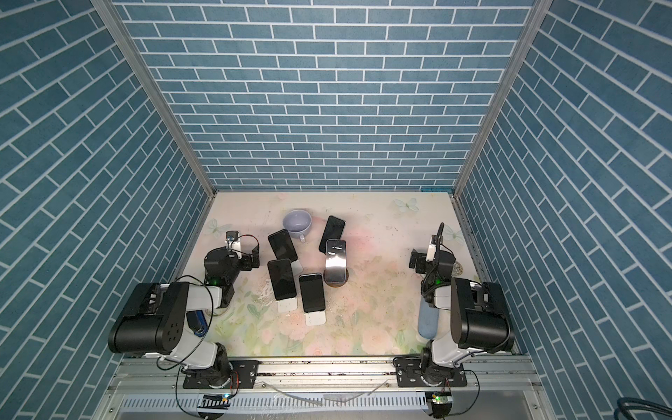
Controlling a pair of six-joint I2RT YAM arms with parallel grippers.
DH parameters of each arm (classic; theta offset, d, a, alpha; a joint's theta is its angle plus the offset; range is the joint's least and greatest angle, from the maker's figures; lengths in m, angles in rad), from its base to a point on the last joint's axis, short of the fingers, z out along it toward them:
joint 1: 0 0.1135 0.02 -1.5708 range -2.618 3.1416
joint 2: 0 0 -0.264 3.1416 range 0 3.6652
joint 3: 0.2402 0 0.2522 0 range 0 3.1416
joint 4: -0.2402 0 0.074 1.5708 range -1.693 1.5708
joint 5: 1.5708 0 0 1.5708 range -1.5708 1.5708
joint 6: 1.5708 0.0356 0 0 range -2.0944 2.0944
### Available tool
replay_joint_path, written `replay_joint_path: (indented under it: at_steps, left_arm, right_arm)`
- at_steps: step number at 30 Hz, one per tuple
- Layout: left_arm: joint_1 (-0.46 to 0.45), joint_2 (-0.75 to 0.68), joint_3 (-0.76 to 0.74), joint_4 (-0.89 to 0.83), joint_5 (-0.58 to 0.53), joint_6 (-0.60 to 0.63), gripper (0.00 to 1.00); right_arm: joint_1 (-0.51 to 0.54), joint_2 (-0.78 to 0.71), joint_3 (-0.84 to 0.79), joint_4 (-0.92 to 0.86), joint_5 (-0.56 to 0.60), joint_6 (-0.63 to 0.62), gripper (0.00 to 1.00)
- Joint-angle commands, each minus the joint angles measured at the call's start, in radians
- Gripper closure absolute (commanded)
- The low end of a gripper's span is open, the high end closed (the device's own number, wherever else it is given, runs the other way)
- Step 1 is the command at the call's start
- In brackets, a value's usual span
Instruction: Remove the phone from the phone stand
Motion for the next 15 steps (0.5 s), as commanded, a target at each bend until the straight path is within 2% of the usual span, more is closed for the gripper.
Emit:
replay_joint_path:
  at_steps: [1,15]
  left_arm:
    - [-0.004,0.003,0.016,-0.004,-0.001,0.009,0.00]
    - [-0.004,0.004,0.013,-0.001,-0.001,0.008,0.00]
  right_arm:
    - [0.003,0.001,0.042,0.003,-0.014,0.003,0.01]
    - [0.003,0.000,0.041,0.006,-0.014,0.003,0.01]
